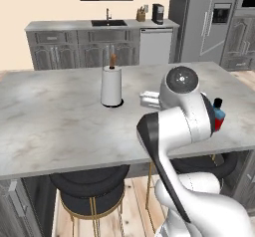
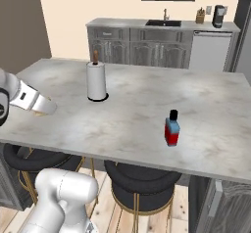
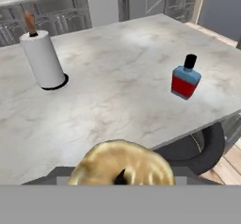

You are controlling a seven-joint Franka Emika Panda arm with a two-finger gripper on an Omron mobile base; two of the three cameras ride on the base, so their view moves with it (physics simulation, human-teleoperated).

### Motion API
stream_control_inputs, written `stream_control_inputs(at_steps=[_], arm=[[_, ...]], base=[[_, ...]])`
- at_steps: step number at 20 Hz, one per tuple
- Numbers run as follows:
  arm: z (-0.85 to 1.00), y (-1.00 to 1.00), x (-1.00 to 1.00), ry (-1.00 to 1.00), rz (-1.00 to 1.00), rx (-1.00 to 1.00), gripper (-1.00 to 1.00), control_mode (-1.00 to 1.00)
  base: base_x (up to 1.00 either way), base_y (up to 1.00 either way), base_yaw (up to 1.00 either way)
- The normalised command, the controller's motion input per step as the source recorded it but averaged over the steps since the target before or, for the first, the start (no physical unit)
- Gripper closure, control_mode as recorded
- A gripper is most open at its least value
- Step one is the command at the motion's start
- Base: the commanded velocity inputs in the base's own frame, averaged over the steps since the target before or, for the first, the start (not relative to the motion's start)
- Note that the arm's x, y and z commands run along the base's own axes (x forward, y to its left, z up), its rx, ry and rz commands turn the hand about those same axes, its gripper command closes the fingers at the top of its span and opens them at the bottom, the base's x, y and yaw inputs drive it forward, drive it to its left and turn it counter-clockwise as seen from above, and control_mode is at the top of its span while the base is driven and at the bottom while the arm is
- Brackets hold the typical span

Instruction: Get the candle and the liquor from the cabinet and move them to the dining counter.

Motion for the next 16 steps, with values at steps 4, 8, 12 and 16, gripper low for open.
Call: stream_control_inputs(at_steps=[4,8,12,16], arm=[[-0.38,-0.13,0.24,0.0,-0.22,0.0,1.0,-1.0],[-0.31,-0.19,0.27,0.03,-0.21,0.01,1.0,-1.0],[-0.27,-0.12,0.32,0.08,-0.19,0.02,1.0,-1.0],[-0.24,-0.27,0.33,0.13,-0.15,0.09,1.0,-1.0]], base=[[0.0,0.0,0.0],[0.0,0.0,0.0],[0.0,0.0,0.0],[0.0,0.0,0.0]])
